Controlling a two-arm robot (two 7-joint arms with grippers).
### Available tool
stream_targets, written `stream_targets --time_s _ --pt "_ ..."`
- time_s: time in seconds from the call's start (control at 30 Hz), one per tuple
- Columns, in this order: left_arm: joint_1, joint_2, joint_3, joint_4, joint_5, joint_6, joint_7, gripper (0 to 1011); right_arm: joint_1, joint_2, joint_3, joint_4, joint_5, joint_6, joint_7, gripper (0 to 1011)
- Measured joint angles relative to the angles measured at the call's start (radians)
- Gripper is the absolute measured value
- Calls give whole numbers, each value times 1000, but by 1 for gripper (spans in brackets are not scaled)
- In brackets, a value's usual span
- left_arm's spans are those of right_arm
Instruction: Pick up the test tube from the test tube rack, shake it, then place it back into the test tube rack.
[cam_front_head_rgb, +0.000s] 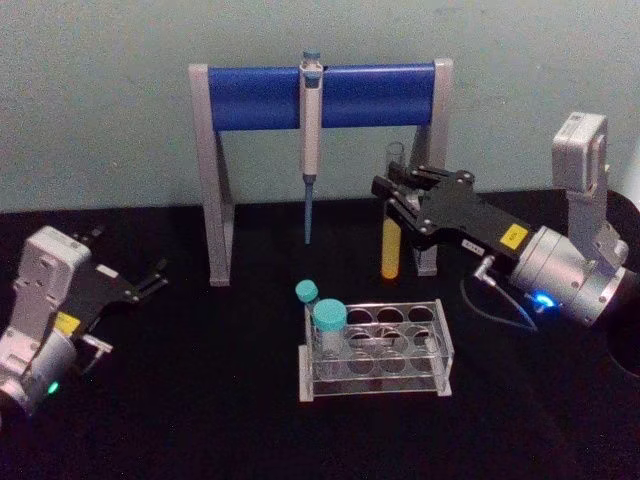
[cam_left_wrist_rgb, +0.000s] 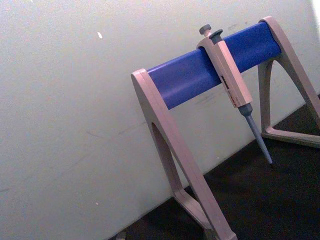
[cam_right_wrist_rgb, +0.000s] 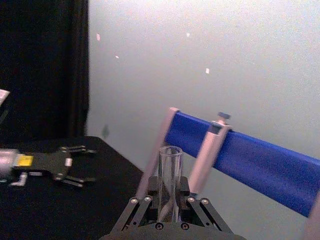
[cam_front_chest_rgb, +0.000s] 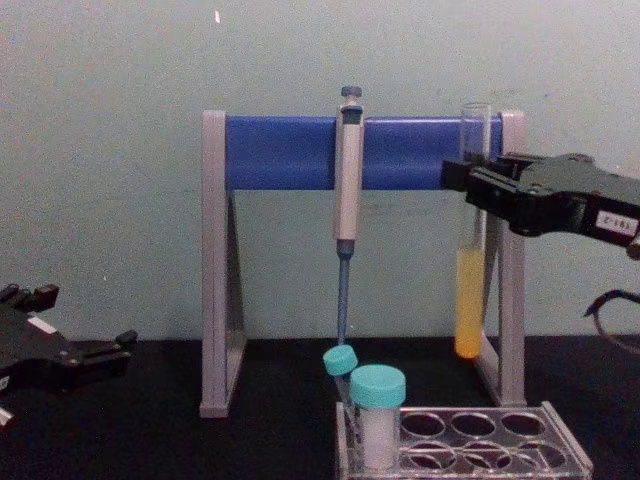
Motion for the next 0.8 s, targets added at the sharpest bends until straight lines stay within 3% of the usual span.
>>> stream_targets --time_s 0.17,0.47,0.8 --pt "0 0 0 0 0 0 0 1001 -2 7 -13 -9 32 2 30 235" --pt "0 0 0 0 0 0 0 1001 -47 57 -21 -71 83 10 53 235" --pt "0 0 0 0 0 0 0 1001 -133 139 13 -162 113 20 17 235"
